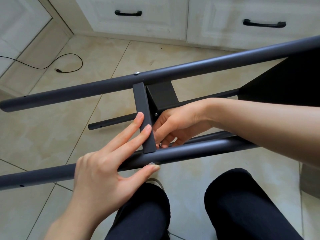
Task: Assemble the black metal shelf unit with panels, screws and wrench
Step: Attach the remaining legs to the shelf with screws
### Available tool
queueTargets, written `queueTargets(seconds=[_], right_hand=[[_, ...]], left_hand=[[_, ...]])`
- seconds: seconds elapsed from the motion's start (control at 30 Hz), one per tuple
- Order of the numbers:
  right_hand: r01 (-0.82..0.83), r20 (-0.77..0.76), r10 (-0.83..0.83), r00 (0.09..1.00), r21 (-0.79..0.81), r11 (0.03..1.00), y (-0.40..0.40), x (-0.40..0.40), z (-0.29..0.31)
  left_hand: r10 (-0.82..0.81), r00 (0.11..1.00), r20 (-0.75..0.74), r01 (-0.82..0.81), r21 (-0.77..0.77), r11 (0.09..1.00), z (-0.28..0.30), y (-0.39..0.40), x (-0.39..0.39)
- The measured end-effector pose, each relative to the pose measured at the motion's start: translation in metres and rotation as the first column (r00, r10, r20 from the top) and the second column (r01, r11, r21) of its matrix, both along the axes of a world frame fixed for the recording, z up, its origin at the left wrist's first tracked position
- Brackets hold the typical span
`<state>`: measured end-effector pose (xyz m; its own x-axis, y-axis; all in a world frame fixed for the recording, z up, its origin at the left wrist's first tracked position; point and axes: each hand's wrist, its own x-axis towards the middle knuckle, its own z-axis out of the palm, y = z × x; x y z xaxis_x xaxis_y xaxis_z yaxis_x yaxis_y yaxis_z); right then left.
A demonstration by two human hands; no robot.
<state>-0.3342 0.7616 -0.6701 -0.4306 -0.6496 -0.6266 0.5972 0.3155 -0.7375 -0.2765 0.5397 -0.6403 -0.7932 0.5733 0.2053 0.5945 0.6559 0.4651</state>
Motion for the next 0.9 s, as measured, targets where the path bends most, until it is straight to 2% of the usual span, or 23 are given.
queueTargets(seconds=[0.13, 0.23, 0.33, 0.43, 0.5, 0.6, 0.77, 0.9], right_hand=[[-0.019, -0.019, 0.019, 1.0, 0.024, 1.0, -0.002, 0.001, -0.002], [-0.029, -0.032, 0.031, 0.999, 0.051, 0.998, -0.002, 0.002, -0.003], [-0.015, 0.001, 0.015, 1.0, 0.003, 1.0, -0.001, 0.003, -0.004], [0.007, 0.045, -0.004, 0.999, -0.06, 0.998, 0.0, 0.005, -0.002], [-0.002, 0.027, 0.003, 1.0, -0.041, 0.999, 0.0, 0.005, -0.003], [-0.021, -0.029, 0.022, 0.999, 0.035, 0.999, -0.001, 0.003, -0.002], [0.011, 0.005, -0.011, 1.0, -0.032, 0.999, 0.002, 0.0, 0.003], [-0.015, -0.031, 0.015, 0.999, 0.01, 1.0, 0.0, 0.002, 0.002]], left_hand=[[-0.039, 0.999, -0.022, 0.039, -0.007, 0.999, -0.003, -0.003, 0.0], [-0.128, 0.989, -0.08, 0.124, -0.045, 0.991, -0.003, -0.005, -0.008], [-0.239, 0.959, -0.151, 0.226, -0.097, 0.969, 0.0, -0.006, -0.019], [-0.331, 0.929, -0.166, 0.314, -0.125, 0.941, 0.0, -0.007, -0.028], [-0.369, 0.915, -0.164, 0.351, -0.129, 0.927, -0.002, -0.007, -0.033], [-0.376, 0.915, -0.147, 0.366, -0.089, 0.926, -0.006, -0.006, -0.035], [-0.36, 0.92, -0.152, 0.353, -0.074, 0.933, -0.008, -0.004, -0.034], [-0.354, 0.923, -0.153, 0.347, -0.07, 0.935, -0.008, -0.004, -0.035]])
